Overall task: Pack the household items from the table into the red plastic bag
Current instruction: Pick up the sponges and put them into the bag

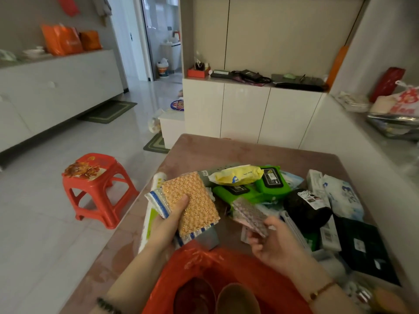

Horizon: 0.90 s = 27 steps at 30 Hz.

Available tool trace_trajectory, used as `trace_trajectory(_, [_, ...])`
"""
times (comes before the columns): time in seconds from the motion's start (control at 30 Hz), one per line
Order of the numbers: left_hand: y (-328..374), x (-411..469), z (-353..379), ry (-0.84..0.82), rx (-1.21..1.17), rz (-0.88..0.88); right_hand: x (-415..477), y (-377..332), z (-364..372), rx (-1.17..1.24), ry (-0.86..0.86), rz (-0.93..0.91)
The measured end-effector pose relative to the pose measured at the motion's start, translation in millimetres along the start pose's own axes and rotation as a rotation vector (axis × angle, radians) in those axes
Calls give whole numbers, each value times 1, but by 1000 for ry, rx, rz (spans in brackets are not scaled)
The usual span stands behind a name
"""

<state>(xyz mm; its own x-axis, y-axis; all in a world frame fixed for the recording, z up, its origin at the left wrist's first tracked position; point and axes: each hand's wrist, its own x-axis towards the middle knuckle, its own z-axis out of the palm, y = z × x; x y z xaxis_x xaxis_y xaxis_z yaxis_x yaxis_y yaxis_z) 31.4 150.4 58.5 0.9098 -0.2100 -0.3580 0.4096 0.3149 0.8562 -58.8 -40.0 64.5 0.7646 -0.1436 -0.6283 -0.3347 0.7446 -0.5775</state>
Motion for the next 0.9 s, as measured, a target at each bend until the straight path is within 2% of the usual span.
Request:
trace_trajectory(0.13, [0,-35,24,-100,98,47,-73,9,3,-371,40,-433])
trace_trajectory(0.23, [-7,-69,43,-239,195,24,-108,18,11,-773,80,-564])
trace_trajectory(0.3, [-13,-89,49,-280,228,49,-120,24,8,-909,129,-631])
trace_trajectory(0.4, [-20,-114,49,-330,291,106,-131,33,-5,-857,159,-659])
trace_trajectory(0.53, [-28,-143,43,-455,471,132,-143,38,-21,-598,4,-406])
trace_trajectory(0.6, [-34,-156,43,-502,542,174,-150,41,-31,-556,-40,-335])
trace_trajectory(0.7, [-38,-164,29,-507,691,236,-151,44,-40,-548,61,-454])
trace_trajectory(0.77, [-43,-165,11,-539,816,304,-152,45,-48,-501,205,-670])
trace_trajectory(0.83, [-50,-170,-9,-648,1137,435,-154,48,-57,-666,323,-928])
trace_trajectory(0.9, [-56,-176,-21,-864,1559,502,-156,63,-65,-883,210,-964])
